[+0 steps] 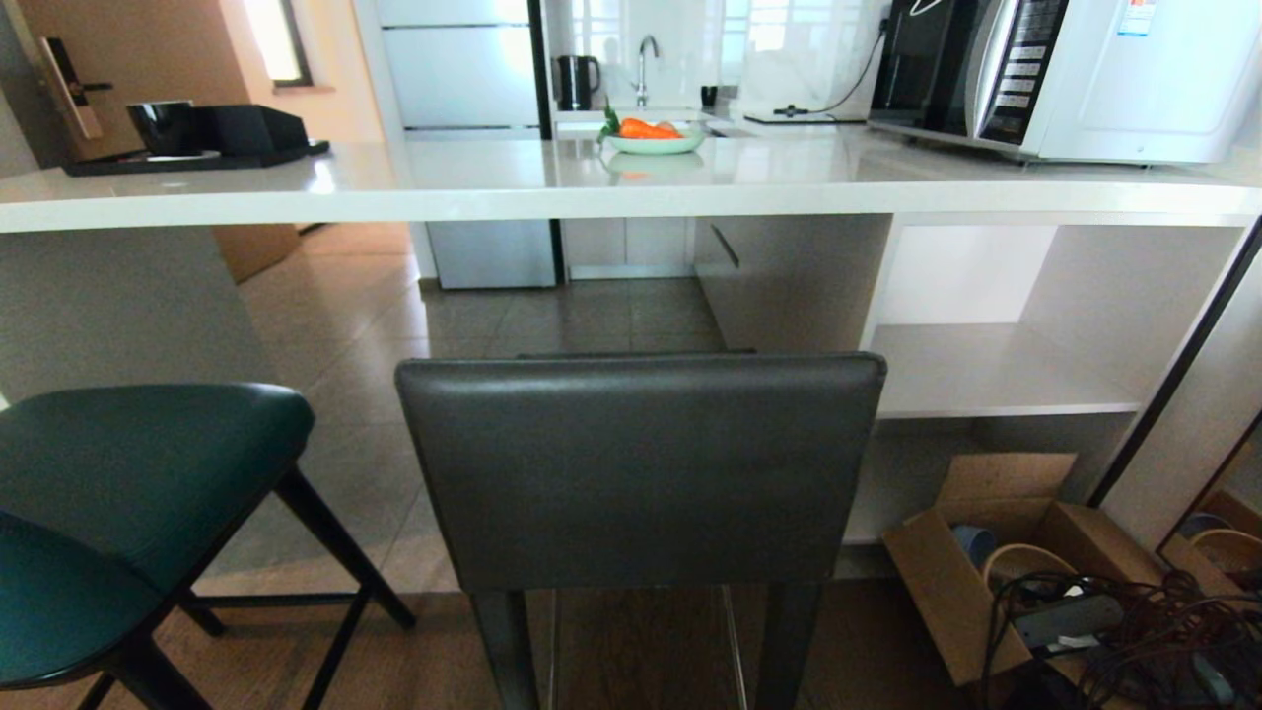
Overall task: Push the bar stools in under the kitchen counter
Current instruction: Push the gray chair back under the dining table
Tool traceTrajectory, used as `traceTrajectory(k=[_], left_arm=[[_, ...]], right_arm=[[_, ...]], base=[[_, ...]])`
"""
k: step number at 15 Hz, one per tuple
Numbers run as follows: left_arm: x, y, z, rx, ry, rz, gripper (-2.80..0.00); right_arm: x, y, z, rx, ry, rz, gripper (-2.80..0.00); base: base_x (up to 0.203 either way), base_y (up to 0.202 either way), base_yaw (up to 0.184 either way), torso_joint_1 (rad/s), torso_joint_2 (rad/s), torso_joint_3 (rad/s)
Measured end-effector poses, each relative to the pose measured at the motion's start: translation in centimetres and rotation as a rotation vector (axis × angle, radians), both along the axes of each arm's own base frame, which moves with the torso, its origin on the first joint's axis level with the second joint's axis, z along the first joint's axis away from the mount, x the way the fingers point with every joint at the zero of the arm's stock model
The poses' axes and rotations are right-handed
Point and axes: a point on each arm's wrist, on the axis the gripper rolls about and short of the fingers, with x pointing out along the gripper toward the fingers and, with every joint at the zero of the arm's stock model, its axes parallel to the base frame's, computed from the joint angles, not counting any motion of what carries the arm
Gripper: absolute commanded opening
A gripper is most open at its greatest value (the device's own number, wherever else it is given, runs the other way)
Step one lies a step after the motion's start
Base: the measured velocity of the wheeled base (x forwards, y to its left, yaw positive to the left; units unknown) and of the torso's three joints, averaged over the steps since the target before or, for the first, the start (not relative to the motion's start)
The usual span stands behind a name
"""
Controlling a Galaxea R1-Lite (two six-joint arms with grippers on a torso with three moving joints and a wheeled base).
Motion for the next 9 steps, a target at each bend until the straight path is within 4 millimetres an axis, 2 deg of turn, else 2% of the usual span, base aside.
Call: traceTrajectory(k=[3,5,7,9], left_arm=[[0.7,0.4,-0.7,0.056,-0.045,0.256,-2.80],[1.5,0.8,-1.9,0.127,-0.053,0.467,-2.80],[2.4,1.1,-3.5,0.184,-0.054,0.611,-2.80],[2.8,1.2,-4.2,0.174,-0.069,0.644,-2.80]], right_arm=[[2.0,-0.3,-1.0,0.043,-0.034,-0.300,-2.80],[2.8,-0.6,-1.8,-0.020,-0.056,-0.605,-2.80],[3.6,-1.1,-3.3,-0.194,-0.068,-0.938,-2.80],[4.3,-1.6,-5.1,-0.421,-0.081,-1.181,-2.80]], base=[[0.000,0.000,0.000,0.000,0.00,0.000],[0.000,0.000,0.000,0.000,0.00,0.000],[0.000,0.000,0.000,0.000,0.00,0.000],[0.000,0.000,0.000,0.000,0.00,0.000]])
